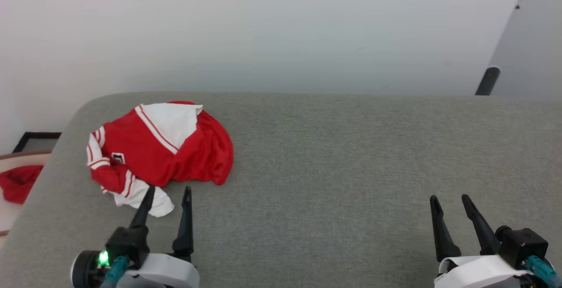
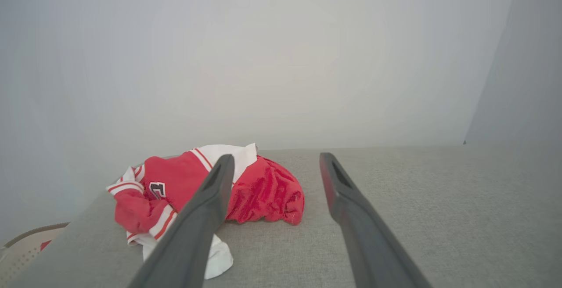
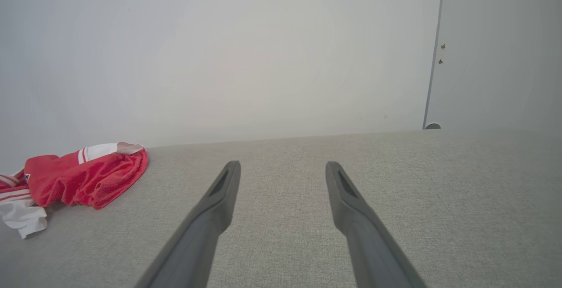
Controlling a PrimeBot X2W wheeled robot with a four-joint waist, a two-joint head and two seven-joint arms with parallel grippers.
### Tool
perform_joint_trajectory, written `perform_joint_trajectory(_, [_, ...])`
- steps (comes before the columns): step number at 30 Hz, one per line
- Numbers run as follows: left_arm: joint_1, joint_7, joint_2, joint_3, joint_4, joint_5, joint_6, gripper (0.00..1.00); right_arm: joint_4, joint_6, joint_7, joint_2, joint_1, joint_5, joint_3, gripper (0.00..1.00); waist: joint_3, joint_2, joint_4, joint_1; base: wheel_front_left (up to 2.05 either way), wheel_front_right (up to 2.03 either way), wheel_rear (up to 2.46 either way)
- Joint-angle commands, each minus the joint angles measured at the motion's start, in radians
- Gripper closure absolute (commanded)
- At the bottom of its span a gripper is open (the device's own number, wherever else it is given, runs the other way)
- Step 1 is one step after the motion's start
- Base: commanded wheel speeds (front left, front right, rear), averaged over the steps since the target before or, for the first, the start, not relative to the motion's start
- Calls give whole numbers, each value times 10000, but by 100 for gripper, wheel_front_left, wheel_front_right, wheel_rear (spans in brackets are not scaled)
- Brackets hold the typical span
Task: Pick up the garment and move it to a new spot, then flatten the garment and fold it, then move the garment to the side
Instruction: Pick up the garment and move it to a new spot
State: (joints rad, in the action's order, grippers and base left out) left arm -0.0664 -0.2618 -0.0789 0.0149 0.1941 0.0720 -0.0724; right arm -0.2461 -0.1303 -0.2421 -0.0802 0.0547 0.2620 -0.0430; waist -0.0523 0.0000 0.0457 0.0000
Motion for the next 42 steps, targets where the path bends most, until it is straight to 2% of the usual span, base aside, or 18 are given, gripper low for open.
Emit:
perform_joint_trajectory(1, [-93,-37,-10,84,42,69,-40,0,30,-7,-3,36,-91,-104,-44,0,-23,0,192,0,0,0,0])
perform_joint_trajectory(17, [-104,-20,-280,963,410,111,-45,0,-306,-7,59,136,329,97,-927,0,-261,0,2145,0,0,0,0])
perform_joint_trajectory(22, [-42,-20,-274,982,445,97,-130,0,-446,-6,40,162,428,126,-1115,0,-260,0,2513,0,0,0,0])
perform_joint_trajectory(33, [-821,-20,-443,864,671,530,-386,0,-508,-6,19,108,575,156,-1111,0,134,0,2380,0,0,0,0])
perform_joint_trajectory(37, [-1733,378,-863,584,735,980,-516,0,-425,-6,31,53,684,97,-1049,0,591,0,2097,0,0,0,0])
perform_joint_trajectory(42, [-3117,1576,-1630,305,679,1909,-580,0,-271,-6,34,-34,944,11,-1019,0,1311,0,1643,0,0,0,0])
